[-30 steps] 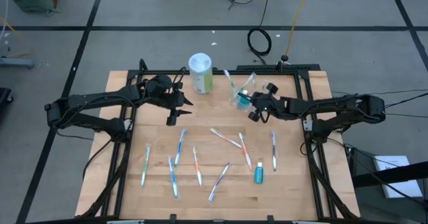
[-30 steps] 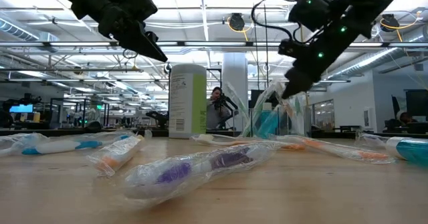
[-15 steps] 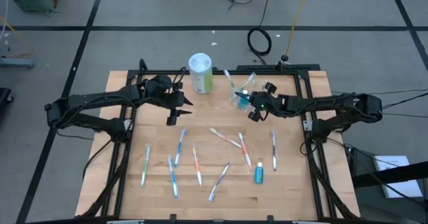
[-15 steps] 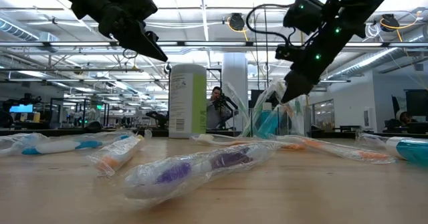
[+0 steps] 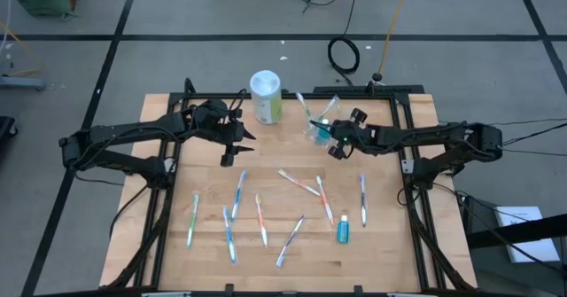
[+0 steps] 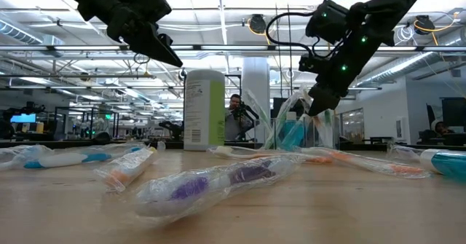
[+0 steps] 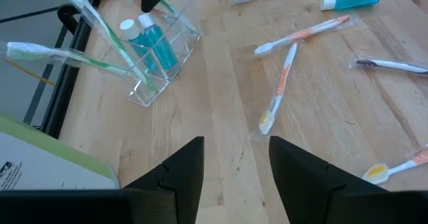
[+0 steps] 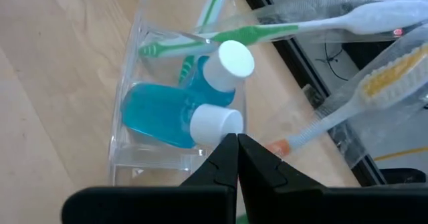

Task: Pick & Place toothbrushing station
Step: Adjust the toothbrush and mouthwash in the transparent organizer

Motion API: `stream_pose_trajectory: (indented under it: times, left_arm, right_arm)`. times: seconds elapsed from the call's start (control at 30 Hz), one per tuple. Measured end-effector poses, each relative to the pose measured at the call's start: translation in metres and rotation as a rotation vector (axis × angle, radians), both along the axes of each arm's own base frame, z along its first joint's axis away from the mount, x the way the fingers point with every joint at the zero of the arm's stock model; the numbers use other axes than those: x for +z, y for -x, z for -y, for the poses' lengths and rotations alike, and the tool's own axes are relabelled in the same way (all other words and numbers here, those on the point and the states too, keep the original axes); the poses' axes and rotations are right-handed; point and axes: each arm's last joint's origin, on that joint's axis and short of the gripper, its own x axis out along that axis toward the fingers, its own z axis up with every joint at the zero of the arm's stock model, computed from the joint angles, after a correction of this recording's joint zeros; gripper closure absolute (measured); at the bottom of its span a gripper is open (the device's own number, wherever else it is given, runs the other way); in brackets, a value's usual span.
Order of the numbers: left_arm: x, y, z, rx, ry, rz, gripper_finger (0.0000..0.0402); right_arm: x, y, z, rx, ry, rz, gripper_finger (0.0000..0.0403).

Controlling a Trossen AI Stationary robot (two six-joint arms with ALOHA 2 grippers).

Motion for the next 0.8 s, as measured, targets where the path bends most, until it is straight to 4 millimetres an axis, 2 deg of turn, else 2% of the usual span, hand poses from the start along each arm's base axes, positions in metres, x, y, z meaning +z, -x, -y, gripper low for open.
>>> stream_pose_trajectory:
  times: [0.43,0.63,0.8]
  left_arm:
    - [0.0,0.0,0.0,-0.001,-0.001,-0.001,0.0227]
    - [0.0,0.0,0.0,-0.001,-0.001,-0.001,0.0227]
    - [0.0,0.0,0.0,-0.002,-0.002,-0.001,0.0227]
  right_arm:
    - [0.002,-0.004,-0.001,0.108,-0.017,0.014,0.0403]
    - [0.011,-0.014,0.0,0.21,0.012,0.128,0.0403]
    - [0.01,-0.014,-0.001,0.225,0.002,0.116,0.0403]
